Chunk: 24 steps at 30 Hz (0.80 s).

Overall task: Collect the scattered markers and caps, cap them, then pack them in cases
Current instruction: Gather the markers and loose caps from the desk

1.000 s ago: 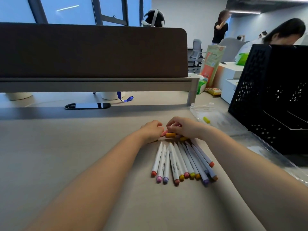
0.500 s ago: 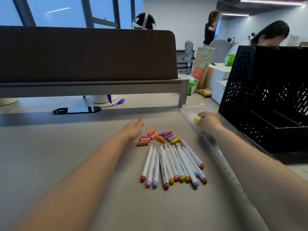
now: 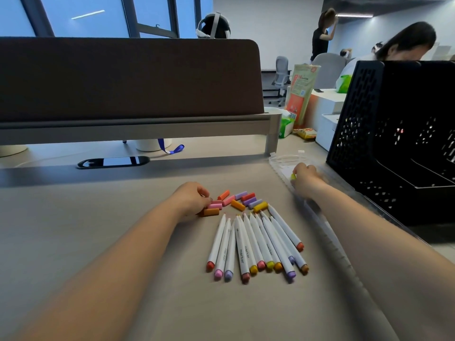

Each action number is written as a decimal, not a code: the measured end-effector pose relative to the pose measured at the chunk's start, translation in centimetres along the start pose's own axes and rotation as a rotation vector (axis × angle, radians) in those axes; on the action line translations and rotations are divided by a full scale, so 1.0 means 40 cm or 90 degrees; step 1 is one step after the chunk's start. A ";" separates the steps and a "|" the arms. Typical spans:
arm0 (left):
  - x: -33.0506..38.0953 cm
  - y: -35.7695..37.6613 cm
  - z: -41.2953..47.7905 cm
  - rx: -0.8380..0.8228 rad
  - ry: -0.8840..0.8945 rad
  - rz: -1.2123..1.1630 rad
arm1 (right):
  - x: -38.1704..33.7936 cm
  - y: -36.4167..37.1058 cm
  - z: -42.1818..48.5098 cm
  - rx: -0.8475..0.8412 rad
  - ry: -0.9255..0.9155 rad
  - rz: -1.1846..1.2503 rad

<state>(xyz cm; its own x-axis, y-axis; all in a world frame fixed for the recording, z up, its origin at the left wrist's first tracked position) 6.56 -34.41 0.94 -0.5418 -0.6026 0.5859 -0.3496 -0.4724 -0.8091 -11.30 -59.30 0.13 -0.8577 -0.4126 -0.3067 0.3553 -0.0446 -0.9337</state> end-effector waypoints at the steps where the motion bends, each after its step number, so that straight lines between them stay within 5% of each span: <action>1: 0.000 -0.001 -0.002 0.004 -0.001 -0.006 | -0.002 -0.007 -0.005 0.015 0.009 0.012; 5: 0.010 0.001 -0.012 0.023 -0.003 -0.028 | -0.052 -0.069 -0.049 0.111 -0.056 0.121; 7: 0.015 0.005 -0.016 0.035 -0.007 -0.036 | -0.111 -0.067 -0.086 0.033 -0.179 0.195; 10: 0.017 -0.003 -0.025 0.064 -0.014 -0.022 | -0.154 -0.023 -0.139 -0.128 -0.277 0.103; 13: 0.003 -0.029 -0.041 0.080 -0.038 0.046 | -0.168 -0.017 -0.158 -0.156 -0.309 0.056; 24: -0.015 -0.049 -0.082 0.055 -0.087 -0.207 | -0.175 -0.111 -0.180 -0.099 -0.187 0.185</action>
<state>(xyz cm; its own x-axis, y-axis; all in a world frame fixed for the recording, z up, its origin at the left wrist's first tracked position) 5.04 -31.01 2.02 -0.3036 -0.4905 0.8169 -0.4180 -0.7019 -0.5768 -9.57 -49.66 5.09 -0.5802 -0.6297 -0.5165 0.4869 0.2402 -0.8398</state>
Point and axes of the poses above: each hand's wrist, its own z-axis towards the middle knuckle, its own y-axis out of the palm, x = y × z, the point moved 7 cm from there along z, towards the middle knuckle, and after that the axes turned 12 degrees about x, right-handed, at the moved point
